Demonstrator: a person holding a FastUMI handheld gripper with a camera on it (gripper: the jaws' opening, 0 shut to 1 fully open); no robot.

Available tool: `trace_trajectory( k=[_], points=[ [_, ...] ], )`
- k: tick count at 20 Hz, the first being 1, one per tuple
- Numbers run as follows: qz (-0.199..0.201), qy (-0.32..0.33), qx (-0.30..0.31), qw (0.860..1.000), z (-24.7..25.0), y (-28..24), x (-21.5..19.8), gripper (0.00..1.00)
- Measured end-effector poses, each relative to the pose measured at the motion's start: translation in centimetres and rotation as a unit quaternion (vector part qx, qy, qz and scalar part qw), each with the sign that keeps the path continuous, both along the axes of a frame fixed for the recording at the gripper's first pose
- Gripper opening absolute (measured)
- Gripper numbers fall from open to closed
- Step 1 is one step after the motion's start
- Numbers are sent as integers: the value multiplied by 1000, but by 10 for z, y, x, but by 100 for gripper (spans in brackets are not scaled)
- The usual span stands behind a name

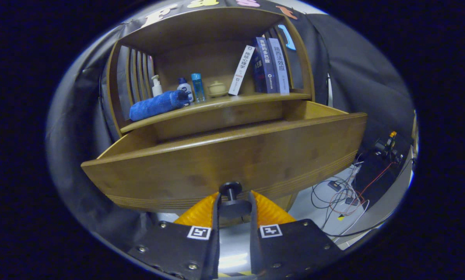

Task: Pull open the drawer, take out the items inside it, and place them on the countertop above the cabinet.

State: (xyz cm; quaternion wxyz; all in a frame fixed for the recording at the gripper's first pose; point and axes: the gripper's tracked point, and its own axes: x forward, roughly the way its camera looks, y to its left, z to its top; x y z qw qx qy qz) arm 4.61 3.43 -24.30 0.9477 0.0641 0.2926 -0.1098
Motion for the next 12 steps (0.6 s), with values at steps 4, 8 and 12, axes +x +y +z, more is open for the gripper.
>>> trace_trajectory(
  k=[4, 8, 12],
  points=[
    [-4, -19, 20, 1000, 1, 0, 2, 32],
    [-3, -19, 9, 1000, 1, -1, 1, 38],
    [4, -38, 17, 999, 9, 3, 2, 44]
  ],
)
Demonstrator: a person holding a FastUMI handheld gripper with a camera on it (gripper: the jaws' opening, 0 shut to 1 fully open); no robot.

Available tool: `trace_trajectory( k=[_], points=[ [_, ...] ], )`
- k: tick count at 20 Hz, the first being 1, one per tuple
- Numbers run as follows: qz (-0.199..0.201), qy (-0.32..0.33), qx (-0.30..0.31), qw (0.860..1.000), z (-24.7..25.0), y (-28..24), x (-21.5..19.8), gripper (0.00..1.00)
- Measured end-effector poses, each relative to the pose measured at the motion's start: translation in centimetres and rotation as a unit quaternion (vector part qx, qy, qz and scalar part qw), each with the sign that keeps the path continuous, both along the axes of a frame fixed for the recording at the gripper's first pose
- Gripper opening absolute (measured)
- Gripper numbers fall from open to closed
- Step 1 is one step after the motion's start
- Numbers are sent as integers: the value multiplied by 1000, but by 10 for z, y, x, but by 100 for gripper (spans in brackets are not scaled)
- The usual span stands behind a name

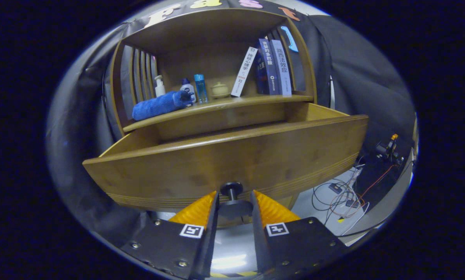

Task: Pull open the drawer, take out the items inside it, and place them on the countertop above the cabinet.

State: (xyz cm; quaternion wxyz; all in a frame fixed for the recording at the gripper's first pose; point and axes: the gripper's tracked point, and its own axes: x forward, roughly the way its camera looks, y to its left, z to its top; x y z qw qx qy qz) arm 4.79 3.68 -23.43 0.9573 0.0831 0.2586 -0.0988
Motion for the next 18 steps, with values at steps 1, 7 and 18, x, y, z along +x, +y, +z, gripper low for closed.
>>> trace_trajectory(
  k=[1, 7, 18],
  points=[
    [1, -12, 7, 1000, 6, 1, 0, 47],
    [13, -65, 8, 998, 38, 7, 6, 61],
    [18, -110, -24, 993, 111, 16, 36, 81]
  ],
)
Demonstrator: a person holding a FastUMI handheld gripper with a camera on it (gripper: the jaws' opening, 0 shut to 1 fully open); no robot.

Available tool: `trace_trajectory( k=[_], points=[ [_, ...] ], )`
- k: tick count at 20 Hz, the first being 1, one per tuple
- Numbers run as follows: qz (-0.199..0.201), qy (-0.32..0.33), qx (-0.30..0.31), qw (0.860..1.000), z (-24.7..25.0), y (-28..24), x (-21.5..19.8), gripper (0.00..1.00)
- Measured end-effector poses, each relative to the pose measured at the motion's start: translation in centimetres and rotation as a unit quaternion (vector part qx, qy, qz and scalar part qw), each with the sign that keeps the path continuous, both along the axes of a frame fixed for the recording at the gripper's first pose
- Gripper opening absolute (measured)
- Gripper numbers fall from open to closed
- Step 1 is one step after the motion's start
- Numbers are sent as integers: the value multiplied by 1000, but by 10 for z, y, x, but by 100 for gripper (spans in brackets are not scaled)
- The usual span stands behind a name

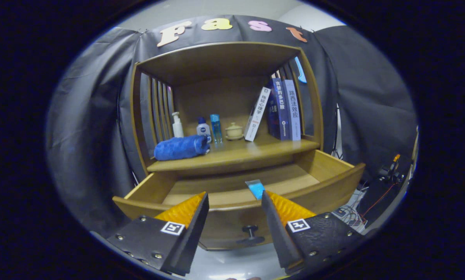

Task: Pull open the drawer, take out the items inside it, and place them on the countertop above the cabinet.

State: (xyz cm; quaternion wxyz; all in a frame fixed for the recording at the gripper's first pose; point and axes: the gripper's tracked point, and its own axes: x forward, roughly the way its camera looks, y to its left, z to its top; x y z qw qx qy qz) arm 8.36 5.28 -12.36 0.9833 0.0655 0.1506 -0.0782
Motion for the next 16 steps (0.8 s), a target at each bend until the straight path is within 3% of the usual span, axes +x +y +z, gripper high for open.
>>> trace_trajectory(
  k=[4, 8, 13, 16],
  points=[
    [-28, 25, -3, 999, 7, -23, 29, 81],
    [-37, 106, -16, 994, -10, -46, 56, 81],
    [-34, 208, -11, 977, -48, -62, 87, 81],
    [-34, 281, -9, 959, -82, -70, 94, 81]
  ],
)
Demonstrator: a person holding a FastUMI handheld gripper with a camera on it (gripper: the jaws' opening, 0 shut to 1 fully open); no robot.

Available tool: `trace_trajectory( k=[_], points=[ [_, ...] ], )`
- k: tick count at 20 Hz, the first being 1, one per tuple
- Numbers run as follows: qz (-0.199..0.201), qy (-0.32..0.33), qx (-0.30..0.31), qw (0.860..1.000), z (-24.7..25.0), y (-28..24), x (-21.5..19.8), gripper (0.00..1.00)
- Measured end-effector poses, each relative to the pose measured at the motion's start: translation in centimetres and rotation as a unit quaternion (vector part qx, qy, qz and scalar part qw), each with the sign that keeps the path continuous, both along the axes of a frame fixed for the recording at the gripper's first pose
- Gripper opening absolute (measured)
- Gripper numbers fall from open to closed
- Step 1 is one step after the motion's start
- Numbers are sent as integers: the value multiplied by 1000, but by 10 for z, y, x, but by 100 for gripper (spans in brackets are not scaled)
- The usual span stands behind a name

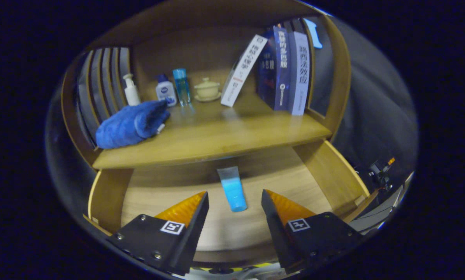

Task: Pull open the drawer, take out the items inside it, and place them on the countertop above the cabinet.

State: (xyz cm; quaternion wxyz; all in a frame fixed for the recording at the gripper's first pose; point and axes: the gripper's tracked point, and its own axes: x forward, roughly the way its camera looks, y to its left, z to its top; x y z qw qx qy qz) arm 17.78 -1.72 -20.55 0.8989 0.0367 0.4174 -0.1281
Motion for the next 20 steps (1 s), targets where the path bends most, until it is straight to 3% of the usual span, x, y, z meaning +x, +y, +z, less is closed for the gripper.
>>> trace_trajectory(
  k=[6, 13, 20],
  points=[
    [24, 95, -6, 995, -45, -4, 9, 81],
    [16, 180, -4, 983, -62, -9, -4, 79],
    [23, 205, 6, 978, -70, -8, -9, 79]
  ],
)
